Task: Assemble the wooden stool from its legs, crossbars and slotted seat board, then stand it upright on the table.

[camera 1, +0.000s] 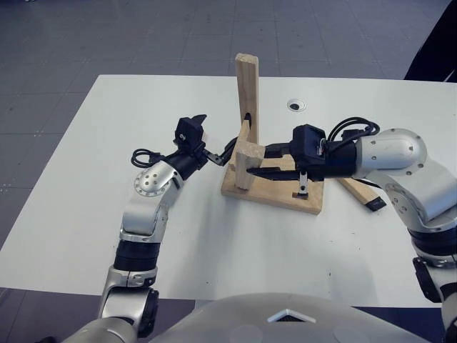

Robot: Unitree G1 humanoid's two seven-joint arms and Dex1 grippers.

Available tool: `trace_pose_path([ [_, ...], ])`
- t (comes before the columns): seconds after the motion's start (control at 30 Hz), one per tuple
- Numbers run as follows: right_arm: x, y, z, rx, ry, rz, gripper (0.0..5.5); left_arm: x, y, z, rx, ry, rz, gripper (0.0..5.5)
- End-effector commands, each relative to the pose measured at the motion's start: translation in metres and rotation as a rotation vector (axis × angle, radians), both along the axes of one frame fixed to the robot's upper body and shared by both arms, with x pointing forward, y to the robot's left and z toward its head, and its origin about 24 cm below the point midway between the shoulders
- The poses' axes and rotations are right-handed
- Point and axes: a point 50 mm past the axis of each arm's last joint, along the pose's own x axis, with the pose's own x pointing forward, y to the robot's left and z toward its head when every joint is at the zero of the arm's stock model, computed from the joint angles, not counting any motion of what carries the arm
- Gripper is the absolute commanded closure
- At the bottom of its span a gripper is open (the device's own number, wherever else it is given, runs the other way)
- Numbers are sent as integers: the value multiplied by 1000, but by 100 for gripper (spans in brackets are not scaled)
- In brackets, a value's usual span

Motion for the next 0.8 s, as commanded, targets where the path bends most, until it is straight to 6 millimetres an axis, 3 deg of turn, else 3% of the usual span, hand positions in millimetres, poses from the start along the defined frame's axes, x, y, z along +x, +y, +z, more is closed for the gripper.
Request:
trace_pose_path([
  [0.03, -3, -2, -17, -86, 46, 29, 443, 0, -9, 5, -4, -4, -23, 0],
  [0.2, 3, -2, -14, -73, 36, 9, 443, 0, -14, 9, -6, 7, -20, 0],
  [0.33, 10, -5, -12, -63, 50, -28, 443, -10, 5, 9, -1, 6, 35, 0],
  [0.5, 14, -5, -13, -67, 56, -49, 443, -39, 33, 10, -42, -4, 92, 0],
  [0.63, 14, -6, -16, -77, 64, -49, 443, -64, 27, 13, -63, 22, -16, 0],
  [0.8, 14, -7, -17, -85, 66, -48, 443, -71, 21, 14, -13, 47, -77, 0],
])
